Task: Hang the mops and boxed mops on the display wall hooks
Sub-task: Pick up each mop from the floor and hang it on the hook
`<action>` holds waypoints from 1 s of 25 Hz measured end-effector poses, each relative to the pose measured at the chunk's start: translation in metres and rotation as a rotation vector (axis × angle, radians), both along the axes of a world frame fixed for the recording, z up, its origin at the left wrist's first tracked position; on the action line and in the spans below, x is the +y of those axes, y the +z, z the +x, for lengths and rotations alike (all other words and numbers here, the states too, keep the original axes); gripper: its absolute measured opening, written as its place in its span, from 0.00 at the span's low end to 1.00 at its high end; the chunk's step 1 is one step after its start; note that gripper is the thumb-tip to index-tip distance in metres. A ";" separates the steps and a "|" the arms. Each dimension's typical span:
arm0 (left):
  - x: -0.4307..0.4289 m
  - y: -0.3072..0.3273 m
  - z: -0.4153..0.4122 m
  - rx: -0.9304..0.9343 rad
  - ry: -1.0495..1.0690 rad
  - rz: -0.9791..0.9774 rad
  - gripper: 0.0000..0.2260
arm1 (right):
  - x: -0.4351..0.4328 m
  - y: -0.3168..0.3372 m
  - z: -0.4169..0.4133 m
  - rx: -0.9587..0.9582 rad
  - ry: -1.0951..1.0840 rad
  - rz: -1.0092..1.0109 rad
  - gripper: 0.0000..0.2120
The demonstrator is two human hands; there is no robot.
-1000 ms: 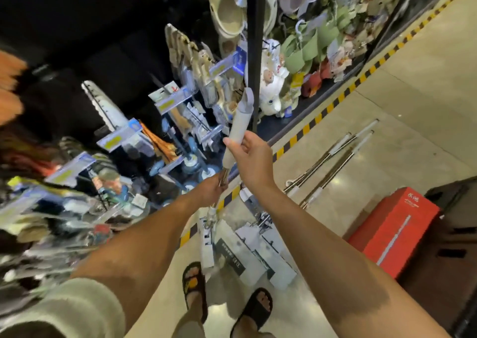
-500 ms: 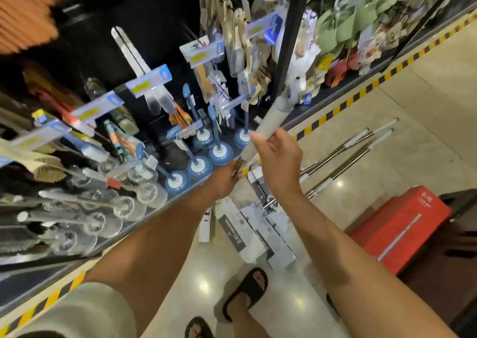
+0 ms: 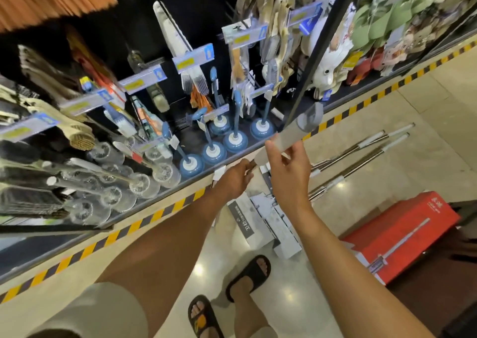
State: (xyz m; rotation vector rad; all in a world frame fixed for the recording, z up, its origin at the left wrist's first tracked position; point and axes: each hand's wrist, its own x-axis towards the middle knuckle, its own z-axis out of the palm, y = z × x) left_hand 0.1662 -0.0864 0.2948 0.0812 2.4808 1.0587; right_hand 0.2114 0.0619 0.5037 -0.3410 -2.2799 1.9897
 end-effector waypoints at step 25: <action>0.066 -0.250 -0.090 -0.292 -0.385 -0.143 0.20 | 0.169 -0.229 -0.165 -0.106 -0.580 -0.612 0.26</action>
